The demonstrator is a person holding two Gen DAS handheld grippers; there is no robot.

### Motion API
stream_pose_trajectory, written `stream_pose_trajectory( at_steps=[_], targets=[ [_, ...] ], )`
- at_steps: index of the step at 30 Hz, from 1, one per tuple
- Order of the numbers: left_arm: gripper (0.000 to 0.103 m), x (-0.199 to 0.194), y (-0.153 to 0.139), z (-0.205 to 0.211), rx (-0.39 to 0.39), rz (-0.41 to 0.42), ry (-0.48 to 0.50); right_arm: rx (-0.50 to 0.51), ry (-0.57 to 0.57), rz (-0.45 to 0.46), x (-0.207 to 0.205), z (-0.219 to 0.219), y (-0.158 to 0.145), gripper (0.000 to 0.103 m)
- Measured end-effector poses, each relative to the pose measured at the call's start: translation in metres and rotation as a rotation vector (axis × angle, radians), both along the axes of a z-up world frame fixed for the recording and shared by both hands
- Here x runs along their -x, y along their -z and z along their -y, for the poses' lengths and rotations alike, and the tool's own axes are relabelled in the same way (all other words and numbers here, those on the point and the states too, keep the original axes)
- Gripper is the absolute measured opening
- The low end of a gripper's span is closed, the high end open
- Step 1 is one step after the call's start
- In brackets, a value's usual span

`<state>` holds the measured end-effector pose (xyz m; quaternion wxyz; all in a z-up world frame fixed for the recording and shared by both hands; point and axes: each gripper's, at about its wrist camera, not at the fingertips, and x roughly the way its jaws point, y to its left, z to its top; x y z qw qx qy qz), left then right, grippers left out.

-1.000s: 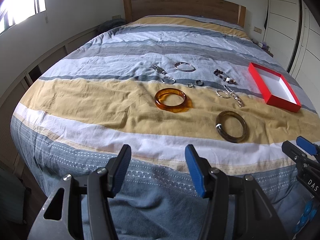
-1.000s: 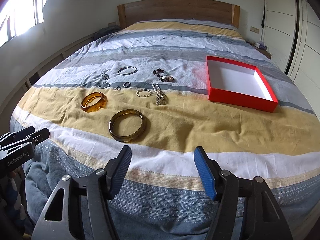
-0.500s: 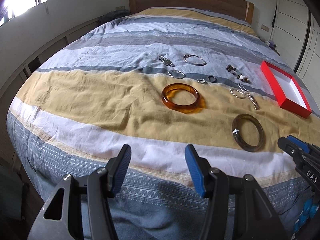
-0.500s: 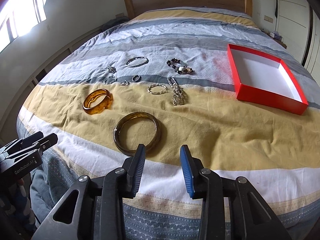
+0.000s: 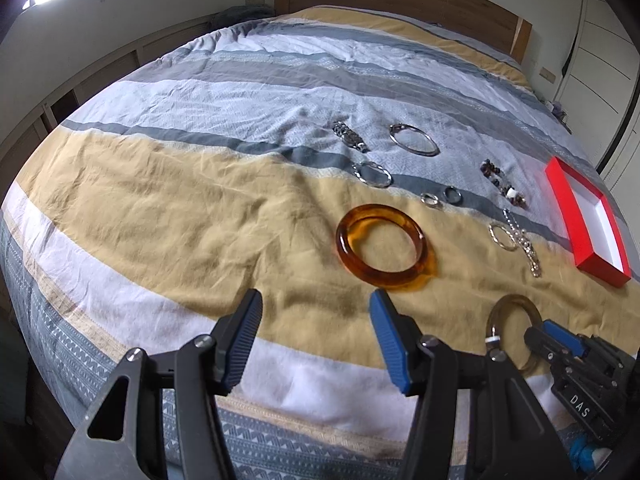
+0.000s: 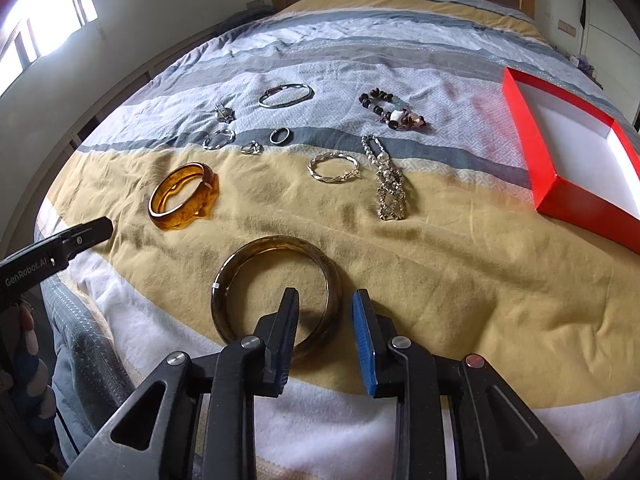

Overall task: Organize jewelry
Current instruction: 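Lower the right gripper onto the dark brown bangle and close on its rim, then lower the left gripper onto the amber bangle and close on its rim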

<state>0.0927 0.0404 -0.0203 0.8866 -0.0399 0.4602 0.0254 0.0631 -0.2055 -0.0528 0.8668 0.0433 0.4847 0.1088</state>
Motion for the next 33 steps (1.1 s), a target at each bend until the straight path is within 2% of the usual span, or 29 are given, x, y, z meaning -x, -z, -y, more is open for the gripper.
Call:
stream_pose_trajectory(
  at_steps=[3,5,6,10,17,26,28,33],
  targets=[
    [0.053,-0.013,0.004,-0.002,0.012,-0.002,-0.002,0.013,-0.012,-0.011,-0.009,-0.002,0.009,0.023],
    [0.053,-0.022,0.006,-0.002,0.023,-0.004,-0.001,0.031,-0.012,-0.009,-0.015,-0.002,0.012,0.012],
    [0.053,-0.026,0.007,-0.002,0.027,-0.004,0.001,0.032,-0.004,-0.011,-0.019,0.001,0.013,0.01],
    [0.053,-0.044,0.014,0.002,0.038,-0.016,0.012,0.028,0.012,-0.012,-0.029,0.015,0.016,0.01],
    [0.052,-0.071,0.04,0.009,0.038,-0.083,0.022,-0.003,0.014,-0.001,-0.033,0.032,0.015,0.01],
    [0.042,-0.081,0.058,0.015,0.01,-0.105,0.033,-0.03,-0.004,0.015,-0.031,0.035,0.015,0.01],
    [0.039,-0.081,0.057,0.015,0.002,-0.099,0.03,-0.029,-0.006,0.018,-0.03,0.035,0.014,0.01],
    [0.017,-0.078,0.054,0.014,-0.013,-0.091,0.02,-0.029,0.011,0.034,-0.023,0.04,0.005,0.01]
  ],
)
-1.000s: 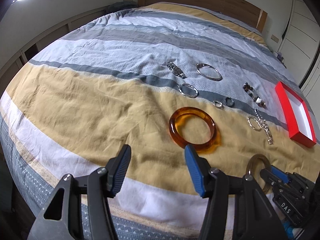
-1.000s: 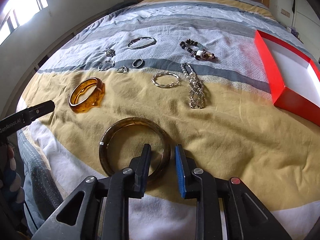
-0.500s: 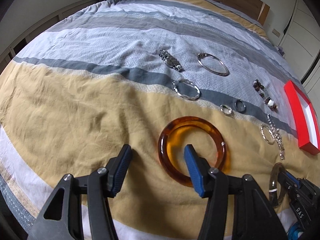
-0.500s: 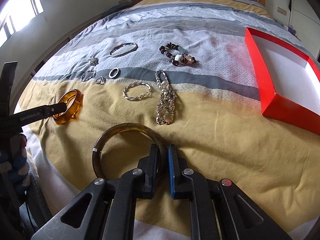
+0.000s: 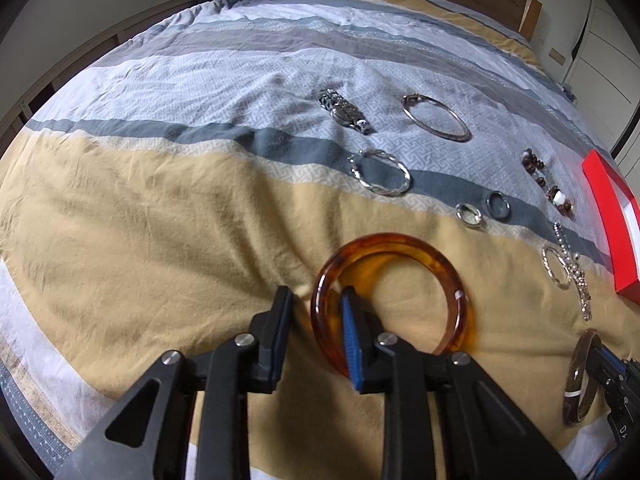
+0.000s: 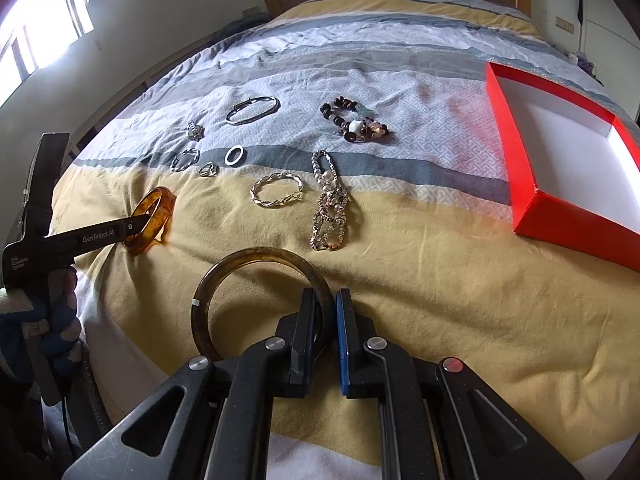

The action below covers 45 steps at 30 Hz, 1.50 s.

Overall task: Organize jewelry
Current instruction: 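Lower the left gripper onto the amber bangle and close on its rim, then carry the amber bangle into the red box while the right gripper carries the dark bangle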

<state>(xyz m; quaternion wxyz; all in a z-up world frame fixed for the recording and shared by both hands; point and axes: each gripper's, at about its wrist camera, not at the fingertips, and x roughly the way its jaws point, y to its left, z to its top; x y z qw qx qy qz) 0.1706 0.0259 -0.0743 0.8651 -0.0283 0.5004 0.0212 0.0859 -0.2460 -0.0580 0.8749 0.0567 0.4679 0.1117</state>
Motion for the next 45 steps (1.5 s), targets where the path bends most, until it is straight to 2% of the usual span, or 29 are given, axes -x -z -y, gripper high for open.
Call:
stream_pose_trajectory(
  at_steps=[4,11,23,36,45],
  targets=[
    [0.01,0.008,-0.007,0.004,-0.017,0.006,0.015,0.008,0.022,0.025,0.011,0.008,-0.015,0.01],
    [0.009,0.045,-0.029,0.014,-0.019,0.026,0.047,0.018,0.049,0.094,0.043,0.021,-0.051,0.01],
    [0.009,0.113,-0.081,0.05,-0.054,0.128,0.157,0.014,0.109,0.206,0.112,0.046,-0.097,0.01],
    [0.009,0.147,-0.125,0.102,-0.075,0.214,0.27,0.002,0.214,0.28,0.158,0.096,-0.119,0.01],
    [0.009,0.136,-0.135,0.152,-0.059,0.213,0.358,0.0,0.283,0.281,0.15,0.145,-0.115,0.01]
  ],
)
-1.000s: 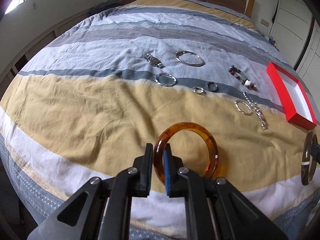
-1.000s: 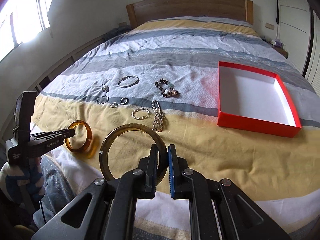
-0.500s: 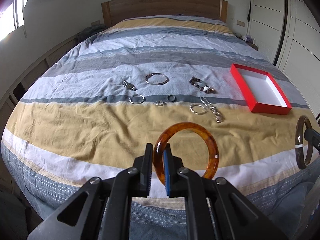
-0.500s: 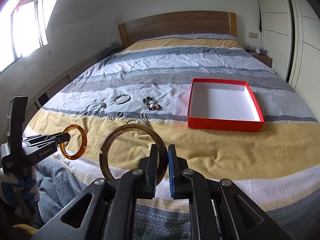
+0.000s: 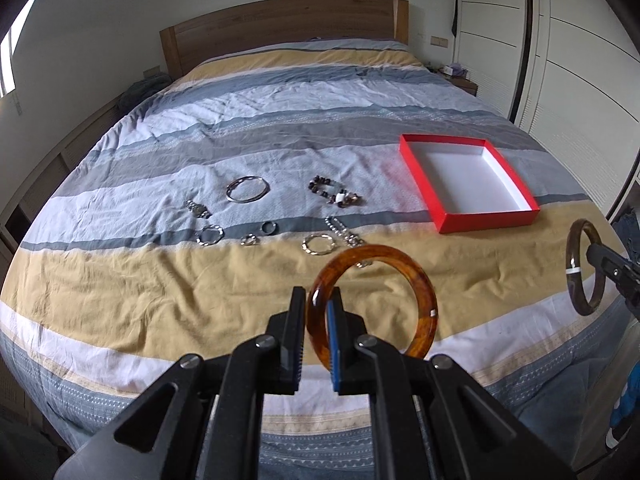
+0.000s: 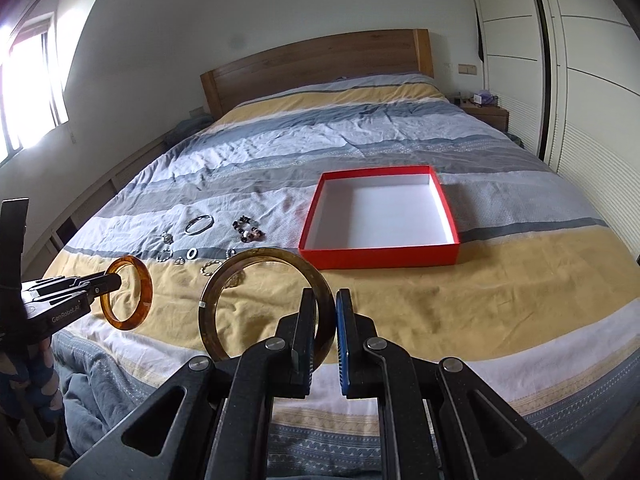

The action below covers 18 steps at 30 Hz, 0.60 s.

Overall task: Organize jewelry
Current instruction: 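Carry the amber bangle into the red box while the right gripper carries the dark bangle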

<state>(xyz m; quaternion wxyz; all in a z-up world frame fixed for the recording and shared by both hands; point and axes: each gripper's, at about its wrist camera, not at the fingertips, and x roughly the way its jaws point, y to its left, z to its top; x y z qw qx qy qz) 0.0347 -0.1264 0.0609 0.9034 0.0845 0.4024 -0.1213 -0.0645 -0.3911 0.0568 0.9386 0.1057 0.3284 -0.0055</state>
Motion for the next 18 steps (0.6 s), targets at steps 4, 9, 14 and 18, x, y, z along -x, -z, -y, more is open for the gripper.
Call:
stream_pose_trajectory(
  at_steps=[4,9,14,18],
  targets=[
    [0.009,-0.024,-0.006,0.033,0.023,-0.006,0.051,0.001,0.023,-0.008,-0.021,0.021,0.003,0.01],
    [0.009,-0.064,-0.007,0.082,0.068,-0.019,0.113,0.011,0.051,-0.023,-0.063,0.05,0.009,0.01],
    [0.009,-0.106,0.002,0.131,0.072,-0.02,0.163,0.024,0.079,-0.033,-0.107,0.08,0.017,0.01],
    [0.009,-0.134,0.017,0.165,0.052,-0.017,0.181,0.044,0.102,-0.053,-0.139,0.103,0.03,0.01]
  ],
)
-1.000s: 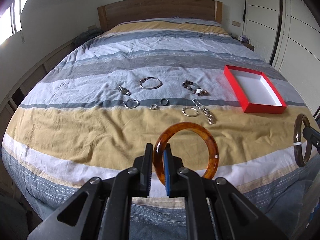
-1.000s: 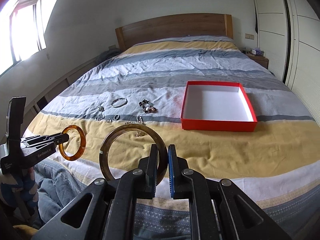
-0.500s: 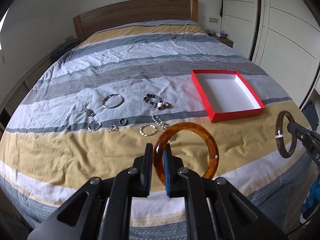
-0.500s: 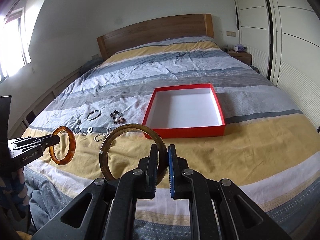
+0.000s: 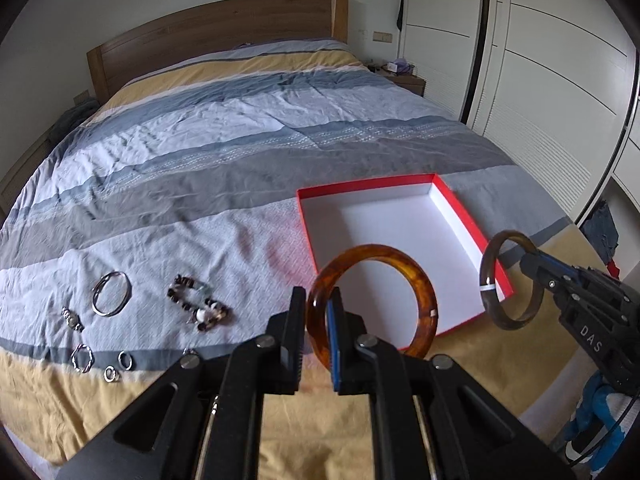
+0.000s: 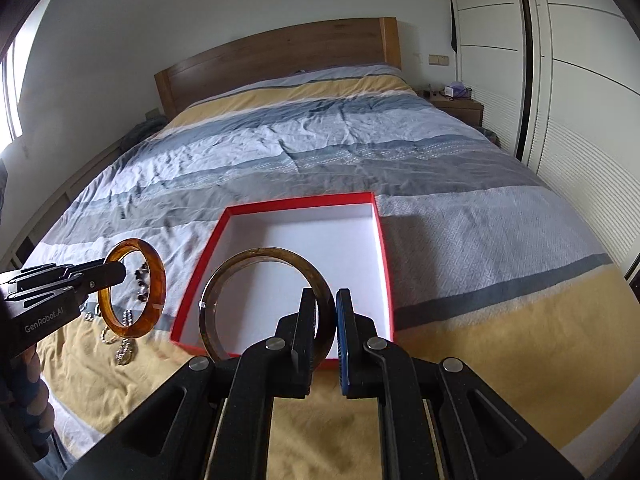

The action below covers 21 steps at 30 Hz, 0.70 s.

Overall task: Organize jewelry
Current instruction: 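Carry the amber bangle into the red box while the right gripper carries the dark bangle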

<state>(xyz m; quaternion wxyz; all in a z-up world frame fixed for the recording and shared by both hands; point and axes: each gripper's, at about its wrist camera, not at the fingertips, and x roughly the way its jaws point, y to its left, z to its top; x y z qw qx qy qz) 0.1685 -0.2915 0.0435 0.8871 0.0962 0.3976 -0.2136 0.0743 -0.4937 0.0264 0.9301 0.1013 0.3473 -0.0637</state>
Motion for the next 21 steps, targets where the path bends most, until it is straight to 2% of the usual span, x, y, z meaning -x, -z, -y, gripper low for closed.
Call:
stream_pose_trajectory(
  at_steps=[11,21],
  targets=[
    [0.009,-0.04,0.058,0.048,-0.069,-0.063,0.008,0.07,-0.01,-0.112,-0.054,0.018,0.049,0.01],
    [0.01,-0.043,0.093,0.063,-0.121,-0.126,0.005,0.184,-0.051,-0.209,-0.072,0.008,0.072,0.009]
  ],
)
